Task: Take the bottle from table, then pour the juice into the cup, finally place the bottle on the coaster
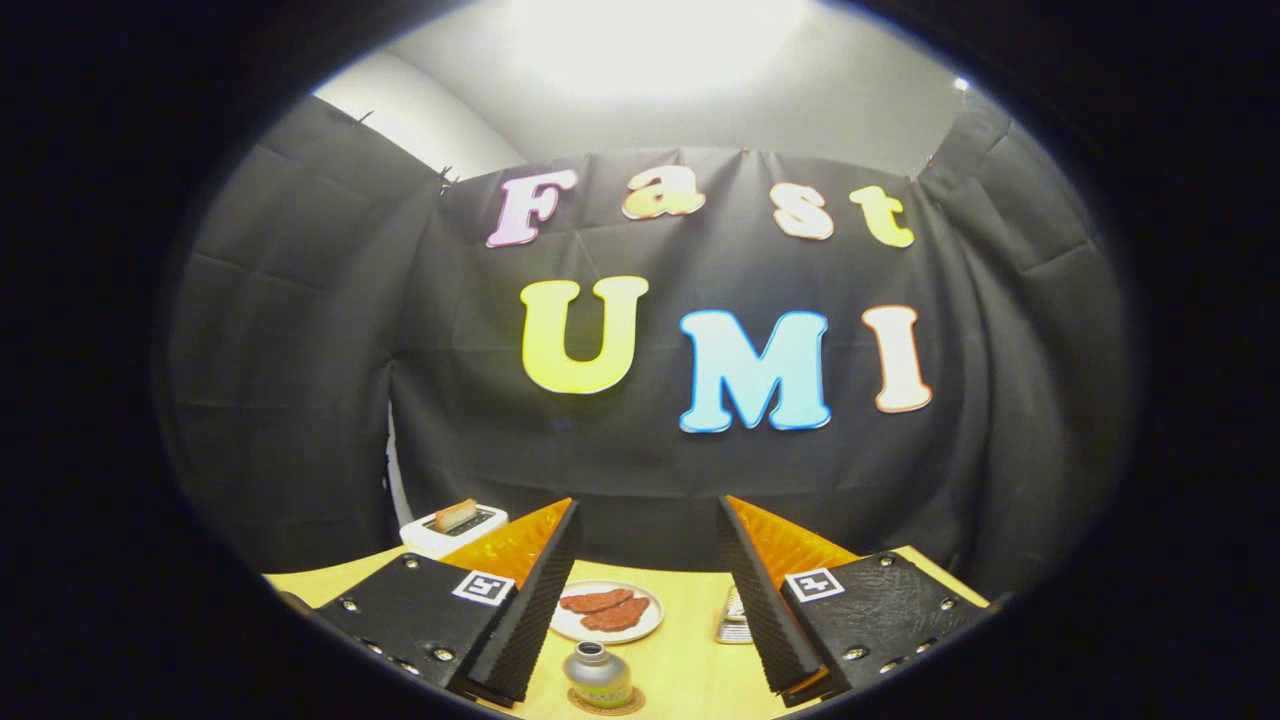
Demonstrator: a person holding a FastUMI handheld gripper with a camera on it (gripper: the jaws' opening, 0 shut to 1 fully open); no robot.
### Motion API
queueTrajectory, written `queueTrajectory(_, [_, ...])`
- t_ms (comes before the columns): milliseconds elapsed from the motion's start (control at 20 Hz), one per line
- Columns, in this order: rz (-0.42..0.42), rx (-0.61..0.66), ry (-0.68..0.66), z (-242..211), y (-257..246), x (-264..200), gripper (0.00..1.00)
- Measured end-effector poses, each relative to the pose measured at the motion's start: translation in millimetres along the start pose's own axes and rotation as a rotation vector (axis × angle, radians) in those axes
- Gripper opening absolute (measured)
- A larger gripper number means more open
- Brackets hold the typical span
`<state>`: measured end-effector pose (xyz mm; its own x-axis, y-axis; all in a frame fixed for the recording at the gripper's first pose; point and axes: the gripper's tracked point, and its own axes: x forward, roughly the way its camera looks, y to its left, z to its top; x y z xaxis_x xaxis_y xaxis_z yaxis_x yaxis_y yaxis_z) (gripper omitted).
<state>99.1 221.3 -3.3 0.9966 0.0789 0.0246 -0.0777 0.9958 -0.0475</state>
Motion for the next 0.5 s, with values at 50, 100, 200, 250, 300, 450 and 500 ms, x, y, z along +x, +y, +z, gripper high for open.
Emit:
queueTrajectory(50, [-0.007, -0.002, -0.004, 7.4, -2.2, -4.2, 0.84])
queueTrajectory(100, [-0.008, -0.002, 0.001, 13.2, -3.8, -7.3, 0.84])
queueTrajectory(200, [-0.006, -0.006, 0.025, 20.7, -6.5, -18.3, 0.84])
queueTrajectory(250, [-0.006, -0.006, 0.036, 24.2, -9.6, -23.6, 0.84])
queueTrajectory(300, [-0.009, -0.001, 0.046, 27.9, -13.2, -28.5, 0.84])
queueTrajectory(450, [-0.036, 0.0, 0.067, 37.3, -26.6, -41.8, 0.84])
queueTrajectory(500, [-0.034, -0.006, 0.065, 42.4, -29.2, -46.4, 0.84])
